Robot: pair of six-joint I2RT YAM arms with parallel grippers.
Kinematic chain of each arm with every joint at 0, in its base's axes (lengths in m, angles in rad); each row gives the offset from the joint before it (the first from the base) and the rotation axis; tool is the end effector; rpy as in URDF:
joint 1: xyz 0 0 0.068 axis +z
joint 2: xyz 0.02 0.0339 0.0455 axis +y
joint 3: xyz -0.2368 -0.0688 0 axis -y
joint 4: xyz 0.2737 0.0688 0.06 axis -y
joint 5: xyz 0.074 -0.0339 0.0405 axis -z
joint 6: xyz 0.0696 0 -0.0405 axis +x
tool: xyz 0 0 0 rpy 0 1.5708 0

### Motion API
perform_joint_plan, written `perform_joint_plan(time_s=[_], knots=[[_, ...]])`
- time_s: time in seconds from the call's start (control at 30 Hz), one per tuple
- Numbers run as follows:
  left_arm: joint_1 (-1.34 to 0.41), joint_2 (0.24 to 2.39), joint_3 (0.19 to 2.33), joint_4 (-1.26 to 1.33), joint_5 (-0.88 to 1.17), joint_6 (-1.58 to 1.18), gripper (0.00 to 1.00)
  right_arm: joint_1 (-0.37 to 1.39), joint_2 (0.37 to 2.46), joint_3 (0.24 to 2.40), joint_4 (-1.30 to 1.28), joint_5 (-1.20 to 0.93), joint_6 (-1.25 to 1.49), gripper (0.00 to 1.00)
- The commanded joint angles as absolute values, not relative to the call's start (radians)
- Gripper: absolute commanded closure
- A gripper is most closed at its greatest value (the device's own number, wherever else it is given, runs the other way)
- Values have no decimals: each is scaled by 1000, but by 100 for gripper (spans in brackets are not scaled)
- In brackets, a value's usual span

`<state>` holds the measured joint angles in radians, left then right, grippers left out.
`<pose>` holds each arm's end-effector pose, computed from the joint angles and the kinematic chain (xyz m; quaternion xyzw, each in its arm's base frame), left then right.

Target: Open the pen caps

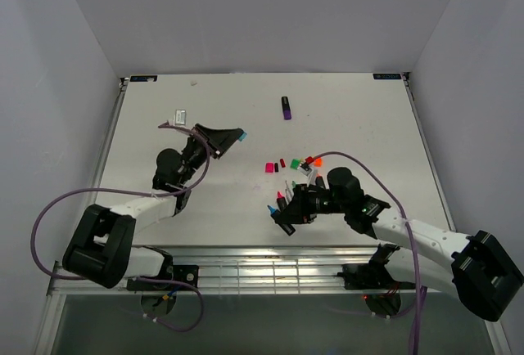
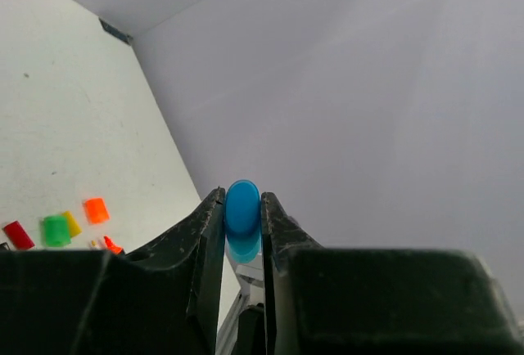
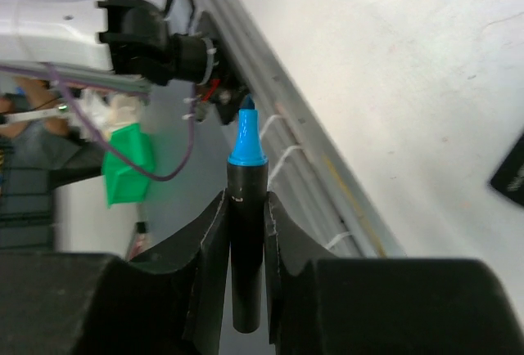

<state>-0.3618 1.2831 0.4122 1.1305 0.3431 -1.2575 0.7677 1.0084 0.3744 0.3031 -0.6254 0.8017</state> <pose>0.2815 -0.1316 0.2057 -0.1381 0.6000 -0.6373 0.4634 0.1682 0.2190 0.1577 -0.1655 0.7774 0.5678 0.2143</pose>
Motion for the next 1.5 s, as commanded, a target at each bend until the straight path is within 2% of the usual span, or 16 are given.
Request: perform_joint_plan(time_s=[0.0,0.1,0.37,0.6,0.93,1.3,1.47], knots=[[-367,1359,543,911,518,-1160,100,767,1064,503,165,-468,677,92],[-371,1400,580,752,595,-1102,100,765,1112,581,69,-355,637,92],[-374,1460,578,581,606,-965,100,807,1181,598,110,-137,666,92],[-376,1670,666,574,661,-917,96,845,1269,568,186,-95,678,92],[-376,1838,779,548,670,-861,92,884,1407,584,248,-52,678,92],[-376,1948,842,502,661,-824,80,888,1477,617,253,-3,666,92],[-376,1954,838,495,650,-810,69,888,1486,621,242,57,658,92]])
